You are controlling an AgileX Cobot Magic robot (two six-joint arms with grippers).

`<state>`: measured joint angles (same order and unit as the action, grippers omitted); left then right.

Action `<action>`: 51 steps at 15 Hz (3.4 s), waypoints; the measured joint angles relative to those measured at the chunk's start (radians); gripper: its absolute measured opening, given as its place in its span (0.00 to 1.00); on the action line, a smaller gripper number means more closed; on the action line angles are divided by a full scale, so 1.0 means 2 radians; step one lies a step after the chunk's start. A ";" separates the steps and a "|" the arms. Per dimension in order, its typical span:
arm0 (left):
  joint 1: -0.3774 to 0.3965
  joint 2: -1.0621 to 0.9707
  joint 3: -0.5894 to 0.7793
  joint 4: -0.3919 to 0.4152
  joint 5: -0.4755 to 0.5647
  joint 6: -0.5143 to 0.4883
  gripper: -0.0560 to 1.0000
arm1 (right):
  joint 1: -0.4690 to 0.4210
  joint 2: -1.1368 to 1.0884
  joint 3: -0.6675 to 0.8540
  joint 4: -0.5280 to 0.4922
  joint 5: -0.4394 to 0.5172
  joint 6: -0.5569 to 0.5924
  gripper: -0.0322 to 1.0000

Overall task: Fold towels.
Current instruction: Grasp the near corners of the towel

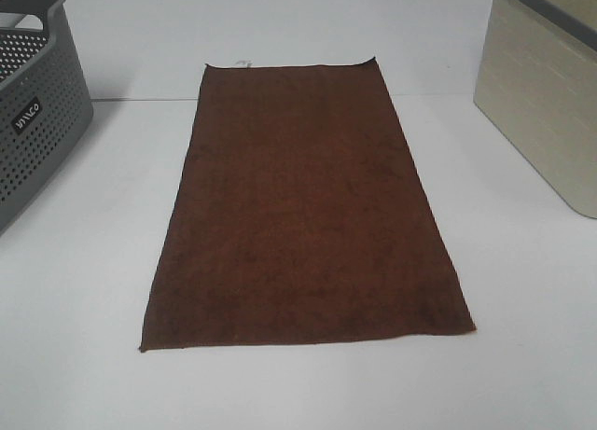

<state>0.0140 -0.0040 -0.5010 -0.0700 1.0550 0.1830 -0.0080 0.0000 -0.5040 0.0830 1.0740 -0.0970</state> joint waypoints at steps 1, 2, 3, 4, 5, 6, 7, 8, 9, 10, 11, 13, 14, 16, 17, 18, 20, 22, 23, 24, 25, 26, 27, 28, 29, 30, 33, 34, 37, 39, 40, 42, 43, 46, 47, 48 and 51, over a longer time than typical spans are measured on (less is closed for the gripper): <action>0.000 0.000 0.000 0.000 0.000 0.000 0.79 | 0.000 0.000 0.000 0.000 0.000 0.000 0.85; 0.000 0.000 0.000 0.000 0.000 0.000 0.79 | 0.000 0.000 0.000 0.000 0.000 0.000 0.85; 0.000 0.000 0.000 0.000 0.000 0.000 0.79 | 0.000 0.000 0.000 0.000 0.000 0.000 0.85; 0.000 0.000 0.000 0.000 0.000 0.000 0.79 | 0.000 0.000 0.000 0.000 0.000 0.000 0.85; 0.000 0.000 0.000 0.000 0.000 0.000 0.79 | 0.000 0.000 0.000 0.000 0.000 0.000 0.85; 0.000 0.000 0.000 0.000 0.000 0.000 0.79 | 0.000 0.000 0.000 0.000 0.000 0.000 0.85; 0.000 0.000 0.000 0.000 0.000 0.000 0.79 | 0.000 0.000 0.000 0.000 0.000 0.000 0.85; 0.000 0.000 0.000 0.000 0.000 0.000 0.79 | 0.000 0.000 0.000 0.000 0.000 0.000 0.85; 0.000 0.000 0.000 0.000 0.000 0.000 0.79 | 0.000 0.000 0.000 0.000 0.000 0.000 0.85; 0.000 0.000 0.000 0.000 0.000 0.000 0.79 | 0.000 0.000 0.000 0.000 0.000 0.000 0.85; 0.000 0.000 0.000 0.000 0.000 0.000 0.79 | 0.000 0.000 0.000 0.000 0.000 0.000 0.85; 0.000 0.000 0.000 0.000 0.000 0.000 0.79 | 0.000 0.000 0.000 0.000 0.000 0.000 0.85; 0.000 0.000 0.000 0.000 0.000 0.000 0.79 | 0.000 0.000 0.000 0.000 0.000 0.000 0.85; 0.000 0.000 0.000 0.000 0.000 0.000 0.79 | 0.000 0.000 0.000 0.000 0.000 0.000 0.85; 0.000 0.000 0.000 0.000 0.000 0.000 0.79 | 0.000 0.000 0.000 0.000 0.000 0.000 0.85; 0.000 0.000 0.000 0.000 0.000 0.000 0.79 | 0.000 0.000 0.000 0.000 0.000 0.000 0.85; 0.000 0.000 0.000 0.000 0.000 0.000 0.79 | 0.000 0.000 0.000 0.000 0.000 0.000 0.85; 0.000 0.000 0.000 0.000 0.000 0.000 0.79 | 0.000 0.000 0.000 0.000 0.000 0.000 0.85; 0.000 0.000 0.000 0.000 0.000 0.000 0.79 | 0.000 0.000 0.000 0.000 0.000 0.000 0.85; 0.000 0.000 0.000 0.000 0.000 0.000 0.79 | 0.000 0.000 0.000 0.000 0.000 0.000 0.85; 0.000 0.000 0.000 0.000 0.000 0.000 0.79 | 0.000 0.000 0.000 0.000 0.000 0.000 0.85; 0.000 0.000 0.000 0.000 0.000 0.000 0.79 | 0.000 0.000 0.000 0.000 0.000 0.000 0.85; 0.000 0.000 0.000 0.000 0.000 0.000 0.79 | 0.000 0.000 0.000 0.000 0.000 0.000 0.85; 0.000 0.000 0.000 0.000 0.000 0.000 0.79 | 0.000 0.000 0.000 0.000 0.000 0.000 0.85; 0.000 0.000 0.000 0.000 0.000 0.000 0.79 | 0.000 0.000 0.000 0.000 0.000 0.000 0.85; 0.000 0.000 0.000 0.000 0.000 0.000 0.79 | 0.000 0.000 0.000 0.000 0.000 0.000 0.85; 0.000 0.000 0.000 0.000 0.000 0.000 0.79 | 0.000 0.000 0.000 0.000 0.000 0.000 0.85; 0.000 0.000 0.000 0.000 0.000 0.000 0.79 | 0.000 0.000 0.000 0.000 0.000 0.000 0.85; 0.000 0.000 0.000 0.000 0.000 0.000 0.79 | 0.000 0.000 0.000 0.000 0.000 0.000 0.85; 0.000 0.000 0.000 0.000 0.000 0.000 0.79 | 0.000 0.000 0.000 0.000 0.000 0.000 0.85; 0.000 0.000 0.000 0.000 0.000 0.000 0.79 | 0.000 0.000 0.000 0.000 0.000 0.000 0.85; 0.000 0.000 0.000 0.000 0.000 0.000 0.79 | 0.000 0.000 0.000 0.000 0.000 0.000 0.85; 0.000 0.001 -0.006 -0.002 -0.026 -0.006 0.78 | 0.000 0.001 0.000 0.000 0.000 0.000 0.85; 0.000 0.037 0.001 -0.051 -0.156 -0.020 0.77 | 0.000 0.052 -0.002 -0.008 -0.006 0.000 0.85; 0.000 0.037 0.001 -0.051 -0.156 -0.020 0.77 | 0.000 0.052 -0.002 -0.008 -0.006 0.000 0.85; 0.000 0.073 0.014 -0.094 -0.211 -0.020 0.77 | 0.000 0.102 -0.007 -0.013 -0.022 0.000 0.84; 0.000 0.209 0.025 -0.203 -0.274 -0.020 0.77 | 0.000 0.226 -0.010 0.012 -0.099 0.000 0.84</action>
<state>0.0140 0.4130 -0.4520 -0.4750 0.5070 0.1440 -0.0080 0.4520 -0.5250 0.1060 0.8750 -0.0970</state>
